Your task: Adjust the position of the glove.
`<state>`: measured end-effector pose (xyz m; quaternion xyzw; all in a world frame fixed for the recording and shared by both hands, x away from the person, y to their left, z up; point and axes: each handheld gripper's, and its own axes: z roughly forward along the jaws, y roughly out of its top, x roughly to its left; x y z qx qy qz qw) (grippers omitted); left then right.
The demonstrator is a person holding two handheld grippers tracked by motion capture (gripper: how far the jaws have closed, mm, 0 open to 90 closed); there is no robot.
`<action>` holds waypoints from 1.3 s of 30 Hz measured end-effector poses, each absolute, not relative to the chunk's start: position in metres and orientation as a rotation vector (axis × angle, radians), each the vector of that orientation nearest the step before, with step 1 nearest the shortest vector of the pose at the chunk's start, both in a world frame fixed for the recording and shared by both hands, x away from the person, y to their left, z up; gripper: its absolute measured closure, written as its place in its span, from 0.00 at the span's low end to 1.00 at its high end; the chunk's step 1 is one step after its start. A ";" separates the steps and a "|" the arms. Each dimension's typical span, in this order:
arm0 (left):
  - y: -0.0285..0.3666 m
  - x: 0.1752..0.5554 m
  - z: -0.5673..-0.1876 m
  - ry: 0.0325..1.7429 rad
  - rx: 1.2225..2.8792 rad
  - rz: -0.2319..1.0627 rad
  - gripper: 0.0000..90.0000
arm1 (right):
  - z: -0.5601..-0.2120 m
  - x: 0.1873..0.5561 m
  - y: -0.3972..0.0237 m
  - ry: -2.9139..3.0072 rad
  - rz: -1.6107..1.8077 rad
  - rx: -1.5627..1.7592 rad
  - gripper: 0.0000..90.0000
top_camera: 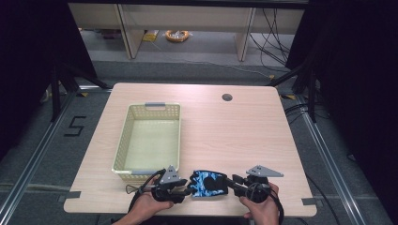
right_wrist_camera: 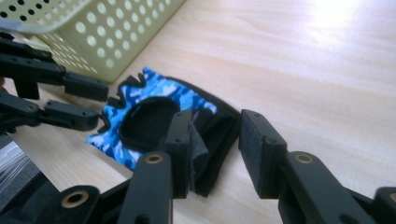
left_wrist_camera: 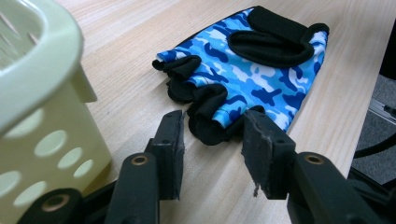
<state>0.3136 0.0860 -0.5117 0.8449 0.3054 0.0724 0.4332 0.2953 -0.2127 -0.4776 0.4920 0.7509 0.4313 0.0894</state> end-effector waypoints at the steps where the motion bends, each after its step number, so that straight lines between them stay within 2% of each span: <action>1: 0.088 0.314 -0.510 0.755 2.121 0.180 0.64 | -0.480 0.297 -0.214 2.244 1.273 1.452 0.72; 10: 0.085 0.311 -0.510 0.807 2.072 0.154 0.61 | -0.488 0.300 -0.214 2.237 1.311 1.580 0.69; 25: 0.075 0.315 -0.515 0.792 2.122 0.142 0.60 | -0.502 0.311 -0.212 2.286 1.300 1.622 0.66; 30: 0.071 0.315 -0.518 0.811 2.117 0.135 0.61 | -0.508 0.313 -0.212 2.304 1.280 1.628 0.66; 34: 0.071 0.317 -0.517 0.768 2.163 0.179 0.61 | -0.511 0.316 -0.211 2.318 1.279 1.631 0.67; 39: 0.064 0.315 -0.516 0.748 2.199 0.207 0.61 | -0.514 0.319 -0.209 2.322 1.316 1.636 0.73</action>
